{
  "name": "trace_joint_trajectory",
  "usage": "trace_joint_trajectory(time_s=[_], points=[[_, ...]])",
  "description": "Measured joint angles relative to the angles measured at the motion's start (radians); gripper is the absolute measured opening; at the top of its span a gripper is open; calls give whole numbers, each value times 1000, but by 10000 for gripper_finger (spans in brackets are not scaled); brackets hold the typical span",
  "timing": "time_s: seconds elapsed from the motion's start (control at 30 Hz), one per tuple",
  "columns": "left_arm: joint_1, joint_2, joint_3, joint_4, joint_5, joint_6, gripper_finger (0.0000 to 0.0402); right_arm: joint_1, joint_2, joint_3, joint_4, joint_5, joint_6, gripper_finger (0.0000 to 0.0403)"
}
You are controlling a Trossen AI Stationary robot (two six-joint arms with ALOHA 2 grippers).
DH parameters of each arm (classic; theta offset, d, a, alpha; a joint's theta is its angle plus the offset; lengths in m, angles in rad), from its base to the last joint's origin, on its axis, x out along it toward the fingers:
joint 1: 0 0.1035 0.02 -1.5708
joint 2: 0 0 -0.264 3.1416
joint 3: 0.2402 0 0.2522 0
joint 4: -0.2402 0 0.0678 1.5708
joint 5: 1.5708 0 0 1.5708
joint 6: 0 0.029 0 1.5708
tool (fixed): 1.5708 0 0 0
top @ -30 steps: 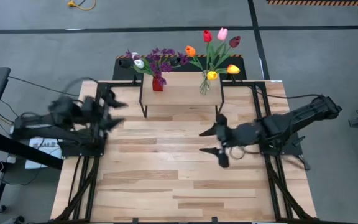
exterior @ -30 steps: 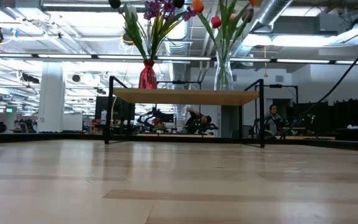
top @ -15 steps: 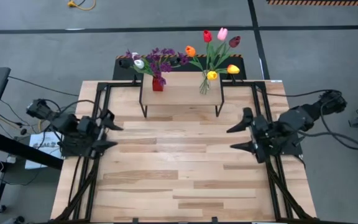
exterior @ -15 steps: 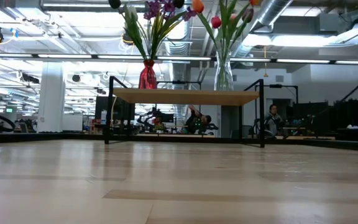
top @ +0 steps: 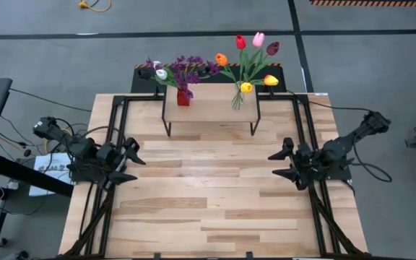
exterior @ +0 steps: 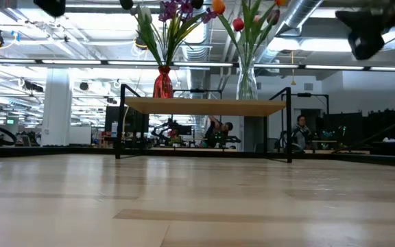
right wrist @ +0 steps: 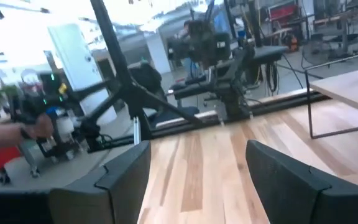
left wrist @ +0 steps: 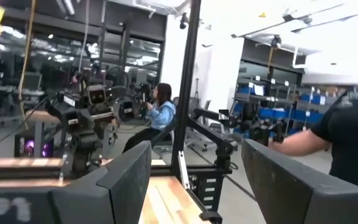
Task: Pick and place flowers into a vace then onto a shelf
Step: Return to Home Position
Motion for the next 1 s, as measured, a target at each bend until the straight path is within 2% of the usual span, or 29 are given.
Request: trace_joint_trajectory(time_s=[0.2, 0.37, 0.43, 0.57, 0.77, 1.0], points=[[28, 0, -108, 104, -14, -84, 240, 0, -190, -123, -21, -1, 5, 256], [45, 1, -237, 295, -14, -109, 240, 0, -341, -152, -167, -1, 28, 256], [45, 0, -265, 332, -22, -123, 240, 0, -340, -149, -214, 2, 48, 256], [45, 10, -263, 305, -57, -120, 240, 0, -341, -154, -255, 12, 72, 256], [45, 9, -265, 299, -107, -65, 240, 0, -339, -157, -344, 82, 114, 256], [45, 8, -266, 277, -116, -101, 240, 0, -339, -157, -353, 79, 163, 256]])
